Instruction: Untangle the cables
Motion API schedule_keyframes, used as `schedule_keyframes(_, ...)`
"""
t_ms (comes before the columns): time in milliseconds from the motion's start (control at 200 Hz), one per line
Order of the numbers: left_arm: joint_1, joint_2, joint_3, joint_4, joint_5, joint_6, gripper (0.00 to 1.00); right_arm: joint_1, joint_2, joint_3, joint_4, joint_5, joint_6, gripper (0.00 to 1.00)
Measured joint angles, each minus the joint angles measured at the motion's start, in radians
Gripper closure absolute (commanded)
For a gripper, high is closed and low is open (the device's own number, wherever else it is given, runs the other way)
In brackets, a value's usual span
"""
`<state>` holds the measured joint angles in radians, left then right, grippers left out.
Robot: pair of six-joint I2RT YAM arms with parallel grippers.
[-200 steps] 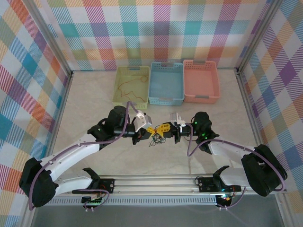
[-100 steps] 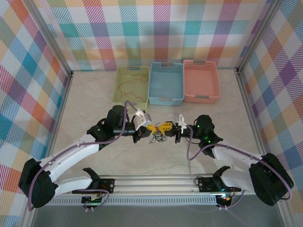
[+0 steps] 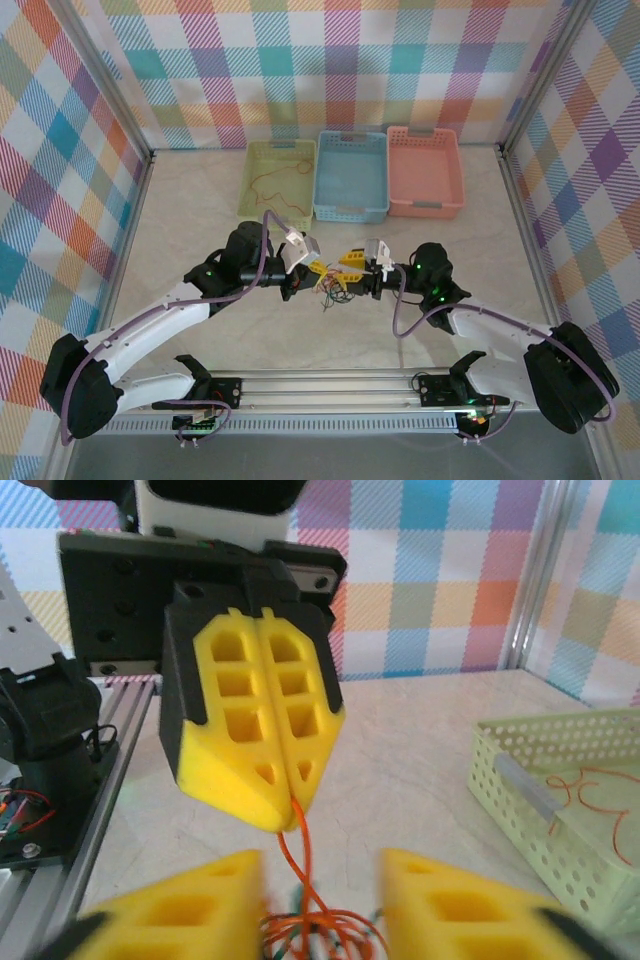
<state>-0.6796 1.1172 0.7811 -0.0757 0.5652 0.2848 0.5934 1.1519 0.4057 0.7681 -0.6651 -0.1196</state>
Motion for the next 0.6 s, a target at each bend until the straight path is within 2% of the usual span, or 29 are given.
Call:
schedule_keyframes(135, 0.002, 0.002, 0.023, -0.008, -0.01, -0.039, 1.0, -0.004, 0.027, 0.0, 0.001, 0.021, 0.002, 0.18)
schedule_keyframes(320, 0.002, 0.006, 0.08, -0.011, -0.001, -0.088, 1.0, -0.003, 0.034, 0.0, 0.004, 0.066, 0.004, 0.17)
schedule_keyframes(600, -0.015, 0.031, 0.11, -0.042, -0.002, -0.132, 1.0, 0.003, 0.061, -0.005, 0.105, 0.159, 0.074, 0.24)
